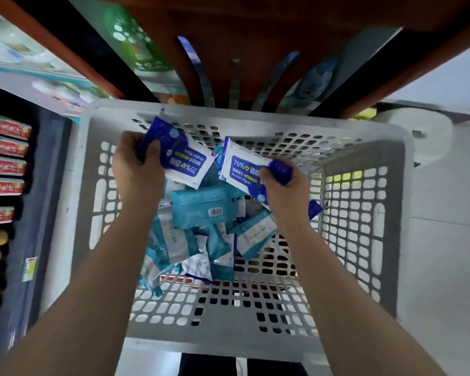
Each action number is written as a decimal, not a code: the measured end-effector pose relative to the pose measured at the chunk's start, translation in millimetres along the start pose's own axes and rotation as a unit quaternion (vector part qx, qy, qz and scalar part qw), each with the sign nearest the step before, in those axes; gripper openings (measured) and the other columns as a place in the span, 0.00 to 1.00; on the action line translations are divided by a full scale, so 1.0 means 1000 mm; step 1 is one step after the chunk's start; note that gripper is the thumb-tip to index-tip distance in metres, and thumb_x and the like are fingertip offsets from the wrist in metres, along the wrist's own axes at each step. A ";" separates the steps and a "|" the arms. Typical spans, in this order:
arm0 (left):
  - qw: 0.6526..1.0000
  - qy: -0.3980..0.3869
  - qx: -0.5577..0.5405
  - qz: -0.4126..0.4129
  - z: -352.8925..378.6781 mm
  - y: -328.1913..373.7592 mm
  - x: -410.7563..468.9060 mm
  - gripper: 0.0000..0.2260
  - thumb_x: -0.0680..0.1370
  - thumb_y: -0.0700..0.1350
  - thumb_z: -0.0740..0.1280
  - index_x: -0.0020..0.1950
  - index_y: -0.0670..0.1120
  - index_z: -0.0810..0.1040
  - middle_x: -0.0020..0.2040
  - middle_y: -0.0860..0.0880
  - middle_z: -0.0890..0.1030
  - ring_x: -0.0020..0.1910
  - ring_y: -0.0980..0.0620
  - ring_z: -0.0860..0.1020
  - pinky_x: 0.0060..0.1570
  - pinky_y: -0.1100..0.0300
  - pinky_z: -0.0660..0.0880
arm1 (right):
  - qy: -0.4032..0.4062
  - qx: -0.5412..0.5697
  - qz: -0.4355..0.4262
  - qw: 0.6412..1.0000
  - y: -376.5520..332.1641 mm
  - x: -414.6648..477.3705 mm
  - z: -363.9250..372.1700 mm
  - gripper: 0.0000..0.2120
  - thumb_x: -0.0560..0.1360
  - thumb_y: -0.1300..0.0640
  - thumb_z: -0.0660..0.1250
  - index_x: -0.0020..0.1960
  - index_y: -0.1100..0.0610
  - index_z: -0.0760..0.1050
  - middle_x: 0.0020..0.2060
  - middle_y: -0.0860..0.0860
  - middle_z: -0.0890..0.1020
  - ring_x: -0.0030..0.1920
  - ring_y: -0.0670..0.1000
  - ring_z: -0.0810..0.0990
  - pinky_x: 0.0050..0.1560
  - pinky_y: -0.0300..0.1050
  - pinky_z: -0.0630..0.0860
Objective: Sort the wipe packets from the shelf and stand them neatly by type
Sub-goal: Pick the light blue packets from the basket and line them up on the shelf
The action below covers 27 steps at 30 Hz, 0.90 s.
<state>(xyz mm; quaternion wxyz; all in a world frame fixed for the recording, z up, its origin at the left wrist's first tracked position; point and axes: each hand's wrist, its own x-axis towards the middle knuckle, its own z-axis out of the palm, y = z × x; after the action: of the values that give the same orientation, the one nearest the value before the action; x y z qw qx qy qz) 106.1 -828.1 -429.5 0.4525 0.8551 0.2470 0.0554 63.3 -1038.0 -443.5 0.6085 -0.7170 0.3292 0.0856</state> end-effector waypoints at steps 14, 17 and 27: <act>0.901 -0.256 -0.149 -0.317 0.099 0.005 -0.081 0.06 0.81 0.38 0.59 0.51 0.45 0.75 0.49 0.44 0.79 0.37 0.52 0.77 0.40 0.57 0.75 | 0.026 0.115 0.227 0.967 0.040 0.014 -0.047 0.05 0.75 0.62 0.69 0.44 0.54 0.74 0.48 0.59 0.82 0.46 0.58 0.81 0.55 0.60 0.78; 0.910 -0.340 -0.062 -0.227 0.117 0.005 -0.091 0.14 0.82 0.39 0.58 0.68 0.44 0.70 0.59 0.49 0.76 0.44 0.57 0.76 0.41 0.65 0.74 | 0.090 0.063 0.185 0.977 0.053 0.029 -0.057 0.07 0.76 0.63 0.67 0.53 0.56 0.74 0.53 0.57 0.80 0.46 0.53 0.79 0.47 0.46 0.79; 0.771 -0.329 0.474 0.272 0.106 -0.033 -0.087 0.31 0.76 0.41 0.65 0.76 0.52 0.58 0.77 0.48 0.57 0.76 0.45 0.52 0.72 0.42 0.52 | -0.069 -0.395 -0.121 0.908 0.120 0.019 -0.044 0.16 0.73 0.64 0.65 0.60 0.58 0.77 0.58 0.56 0.77 0.59 0.58 0.74 0.57 0.52 0.74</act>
<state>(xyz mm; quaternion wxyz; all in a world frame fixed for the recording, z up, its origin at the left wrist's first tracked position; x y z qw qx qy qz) 52.0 -932.7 -507.2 0.0099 0.9586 -0.1645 -0.2322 -4.0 -1090.9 -540.5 0.3024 -0.9254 0.1361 0.1834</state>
